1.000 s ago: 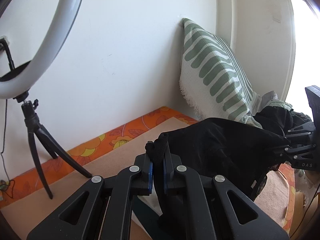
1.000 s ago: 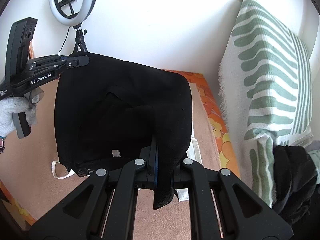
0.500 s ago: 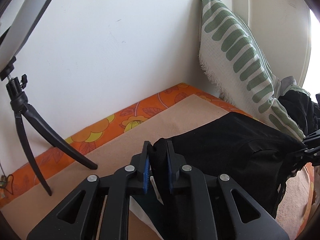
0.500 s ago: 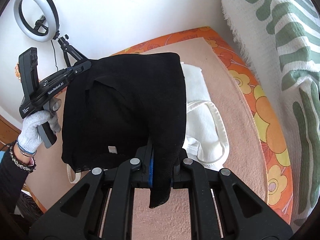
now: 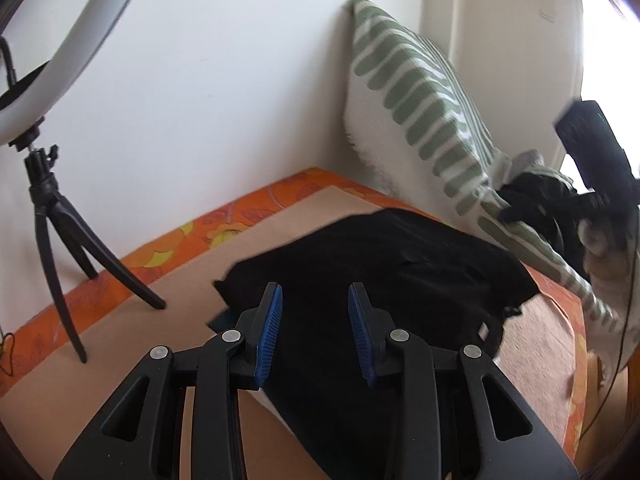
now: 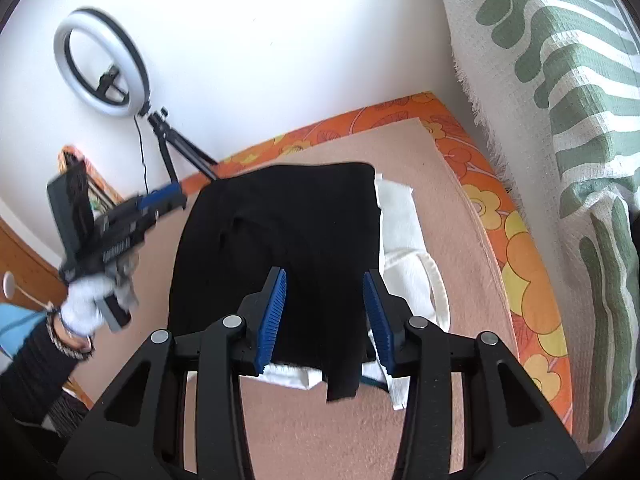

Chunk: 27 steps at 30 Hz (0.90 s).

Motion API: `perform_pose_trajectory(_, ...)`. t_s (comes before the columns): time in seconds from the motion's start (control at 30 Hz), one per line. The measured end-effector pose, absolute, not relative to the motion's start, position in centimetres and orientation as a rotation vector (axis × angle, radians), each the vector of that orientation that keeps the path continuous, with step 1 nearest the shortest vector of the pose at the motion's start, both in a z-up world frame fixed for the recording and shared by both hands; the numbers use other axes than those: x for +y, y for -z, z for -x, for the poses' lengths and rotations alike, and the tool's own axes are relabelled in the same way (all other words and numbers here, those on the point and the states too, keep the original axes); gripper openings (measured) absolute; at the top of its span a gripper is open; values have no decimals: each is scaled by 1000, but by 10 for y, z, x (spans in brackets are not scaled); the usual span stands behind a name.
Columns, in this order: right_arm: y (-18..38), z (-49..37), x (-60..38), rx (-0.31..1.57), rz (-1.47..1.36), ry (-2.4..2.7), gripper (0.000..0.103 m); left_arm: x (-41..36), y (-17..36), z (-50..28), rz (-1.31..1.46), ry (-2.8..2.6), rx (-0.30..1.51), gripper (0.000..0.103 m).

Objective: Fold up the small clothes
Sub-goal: 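Lower the shirt bundle onto the folded clothes stack and open both grippers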

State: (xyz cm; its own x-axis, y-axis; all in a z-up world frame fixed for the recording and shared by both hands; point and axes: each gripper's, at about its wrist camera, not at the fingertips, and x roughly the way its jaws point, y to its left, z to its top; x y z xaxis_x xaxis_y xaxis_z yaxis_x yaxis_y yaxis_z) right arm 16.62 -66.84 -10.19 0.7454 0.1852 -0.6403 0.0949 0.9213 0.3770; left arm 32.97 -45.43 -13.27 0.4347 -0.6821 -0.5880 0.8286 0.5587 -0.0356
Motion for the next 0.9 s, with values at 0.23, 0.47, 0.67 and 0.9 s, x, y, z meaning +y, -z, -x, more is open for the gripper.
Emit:
perform_pose_trajectory(0.23, 105, -238, -694, 730, -536, -30, 42, -476, 164, -297, -373, 1061, 650, 32)
perform_pose_trajectory(0.47, 144, -290, -708, 803, -644, -30, 42, -478, 184, -292, -426, 1081, 660, 32)
perform_pose_trajectory(0.67, 151, -303, -700, 809, -643, -48, 8, -477, 187, -292, -427, 1088, 647, 32)
perform_pose_trajectory(0.9, 140, -303, -697, 769, -484, 86, 4, -473, 191, -290, -415, 1087, 657, 32)
